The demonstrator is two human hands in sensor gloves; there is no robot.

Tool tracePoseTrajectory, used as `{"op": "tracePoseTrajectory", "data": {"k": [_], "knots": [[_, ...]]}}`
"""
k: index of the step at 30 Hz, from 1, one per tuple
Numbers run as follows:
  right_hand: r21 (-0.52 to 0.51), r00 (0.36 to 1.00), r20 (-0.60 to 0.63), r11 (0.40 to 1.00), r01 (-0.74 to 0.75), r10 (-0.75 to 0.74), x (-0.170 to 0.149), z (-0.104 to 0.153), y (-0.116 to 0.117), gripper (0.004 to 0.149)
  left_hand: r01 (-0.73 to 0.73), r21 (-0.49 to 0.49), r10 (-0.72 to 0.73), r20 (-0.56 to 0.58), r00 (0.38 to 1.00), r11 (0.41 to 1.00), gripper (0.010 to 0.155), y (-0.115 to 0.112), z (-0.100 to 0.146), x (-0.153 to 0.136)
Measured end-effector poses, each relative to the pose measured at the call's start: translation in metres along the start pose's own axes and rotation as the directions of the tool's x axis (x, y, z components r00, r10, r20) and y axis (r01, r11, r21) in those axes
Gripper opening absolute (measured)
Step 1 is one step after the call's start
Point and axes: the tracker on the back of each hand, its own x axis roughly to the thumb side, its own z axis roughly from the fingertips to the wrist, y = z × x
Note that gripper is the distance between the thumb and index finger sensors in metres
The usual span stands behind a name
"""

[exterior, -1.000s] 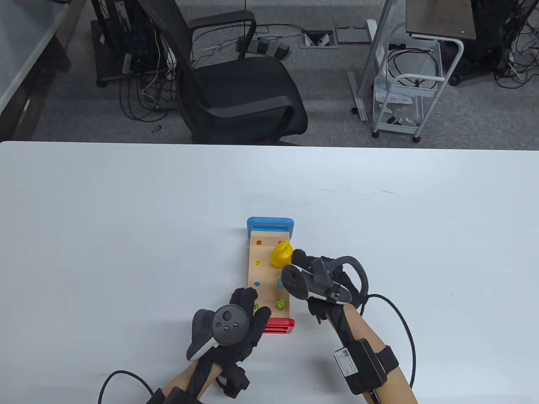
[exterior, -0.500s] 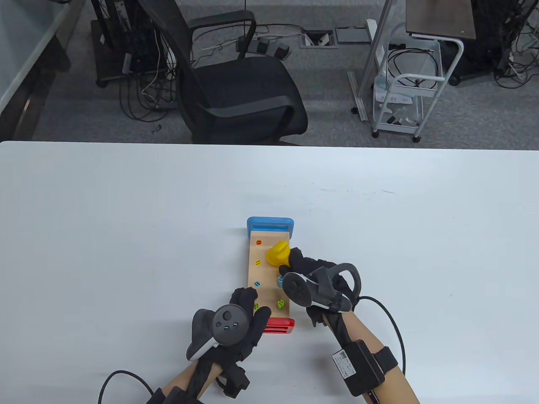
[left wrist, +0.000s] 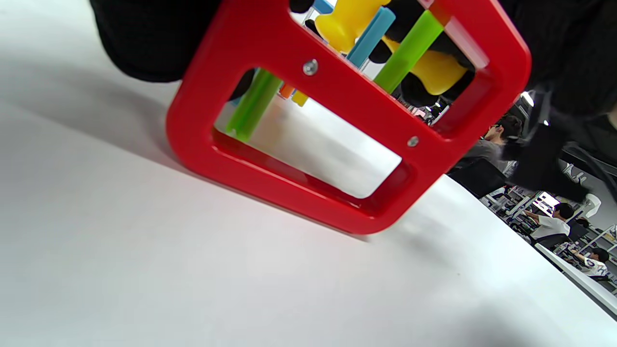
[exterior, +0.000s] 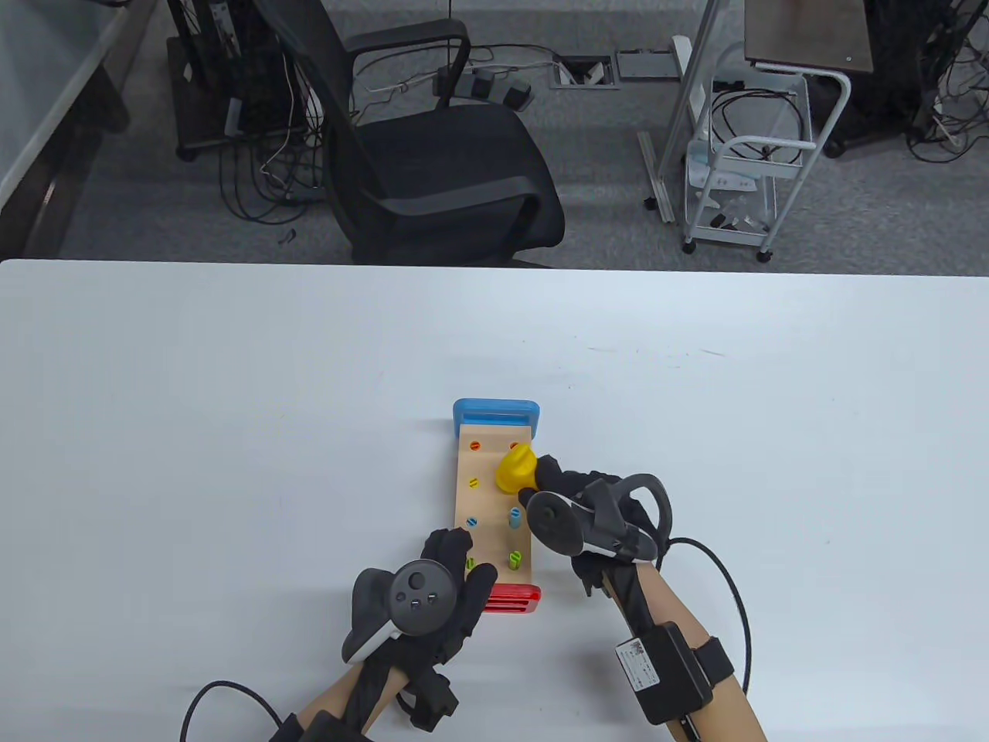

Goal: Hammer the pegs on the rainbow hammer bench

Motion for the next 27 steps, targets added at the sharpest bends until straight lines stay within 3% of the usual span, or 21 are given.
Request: {"op": "tracePoseTrajectory", "data": {"k": [2, 5, 7, 8, 9, 11, 12, 13, 14, 15, 16, 17, 18, 20, 21, 23, 24, 25, 26, 27], "knots": [[-0.027, 1.000, 0.010, 0.999, -0.025, 0.025, 0.001, 0.002, -0.001, 0.064, 0.001, 0.000, -0.001, 0.000, 1.000, 1.000, 0.089, 0.000, 0.000, 0.000], [0.014, 0.999, 0.007, 0.999, -0.050, 0.050, 0.003, 0.004, -0.010, 0.064, 0.001, 0.000, -0.001, 0.000, 1.000, 1.000, 0.089, 0.000, 0.000, 0.000], [-0.203, 0.998, 0.009, 0.977, -0.061, 0.064, 0.001, 0.013, -0.022, 0.064, 0.000, -0.001, 0.000, 0.000, 1.000, 1.000, 0.089, 0.000, 0.000, 0.000], [-0.351, 1.000, -0.005, 0.936, -0.016, 0.015, -0.001, 0.017, -0.026, 0.064, 0.001, 0.000, -0.001, 0.000, 1.000, 1.000, 0.089, 0.000, 0.000, 0.000], [-0.379, 1.000, 0.001, 0.925, 0.007, -0.007, -0.002, 0.018, -0.026, 0.064, 0.001, 0.001, -0.001, 0.000, 1.000, 1.000, 0.089, 0.000, 0.000, 0.000], [-0.222, 1.000, 0.010, 0.975, -0.007, 0.010, -0.002, 0.010, -0.012, 0.064, 0.000, 0.003, 0.000, 0.000, 1.000, 1.000, 0.089, 0.000, 0.000, 0.000], [0.120, 0.993, -0.008, 0.986, -0.113, 0.115, 0.000, -0.002, 0.007, 0.065, 0.000, 0.002, 0.000, 0.000, 1.000, 1.000, 0.089, 0.000, 0.000, 0.000], [0.133, 0.983, -0.068, 0.978, -0.159, 0.170, -0.001, 0.008, 0.001, 0.065, 0.002, 0.002, -0.002, -0.001, 1.000, 1.000, 0.089, 0.000, 0.000, 0.000], [-0.057, 0.993, -0.015, 0.992, -0.116, 0.115, -0.004, 0.007, -0.001, 0.064, 0.002, 0.000, -0.002, 0.001, 1.000, 1.000, 0.089, 0.000, 0.000, 0.000], [-0.085, 0.997, 0.047, 0.994, -0.064, 0.068, -0.004, 0.001, -0.002, 0.064, 0.000, 0.001, 0.000, 0.000, 1.000, 1.000, 0.089, 0.000, 0.000, 0.000], [0.006, 0.996, -0.008, 0.996, -0.094, 0.094, -0.003, 0.002, -0.001, 0.064, 0.000, 0.001, 0.000, 0.000, 1.000, 1.000, 0.089, 0.000, 0.000, 0.000], [0.034, 0.993, -0.040, 0.994, -0.107, 0.109, -0.004, 0.004, -0.001, 0.064, 0.002, 0.000, -0.002, 0.000, 1.000, 1.000, 0.089, 0.000, 0.000, 0.000], [-0.031, 0.996, -0.007, 0.995, -0.092, 0.091, -0.004, 0.003, -0.002, 0.064, 0.000, 0.000, 0.000, 0.000, 1.000, 1.000, 0.089, 0.000, 0.000, 0.000], [0.031, 0.996, -0.018, 0.996, -0.087, 0.088, -0.004, 0.002, -0.009, 0.064, 0.001, 0.001, -0.001, 0.000, 1.000, 1.000, 0.089, 0.000, 0.000, 0.000], [-0.026, 0.996, 0.004, 0.996, -0.085, 0.085, -0.004, 0.005, -0.013, 0.064, 0.000, 0.000, 0.000, 0.000, 1.000, 1.000, 0.089, 0.000, 0.000, 0.000], [-0.285, 1.000, 0.010, 0.959, 0.012, -0.009, -0.005, 0.011, -0.020, 0.064, 0.000, 0.000, 0.000, 0.000, 1.000, 1.000, 0.089, 0.000, 0.000, 0.000], [-0.317, 0.997, 0.028, 0.946, 0.071, -0.066, -0.006, 0.011, -0.018, 0.064, 0.000, 0.001, 0.000, 0.000, 1.000, 1.000, 0.089, 0.000, 0.000, 0.000], [-0.244, 0.997, 0.042, 0.967, 0.078, -0.070, -0.004, 0.007, -0.012, 0.064, -0.001, 0.002, 0.001, 0.000, 1.000, 1.000, 0.089, 0.000, 0.001, 0.000], [-0.068, 0.999, 0.026, 0.997, 0.020, -0.019, -0.001, 0.000, 0.000, 0.063, -0.002, 0.002, 0.002, 0.000, 1.000, 1.000, 0.089, 0.000, 0.000, 0.000], [0.166, 0.978, -0.118, 0.975, -0.150, 0.171, 0.000, 0.002, 0.000, 0.065, -0.001, -0.001, 0.001, -0.001, 1.000, 1.000, 0.089, 0.000, 0.000, 0.000]]}}
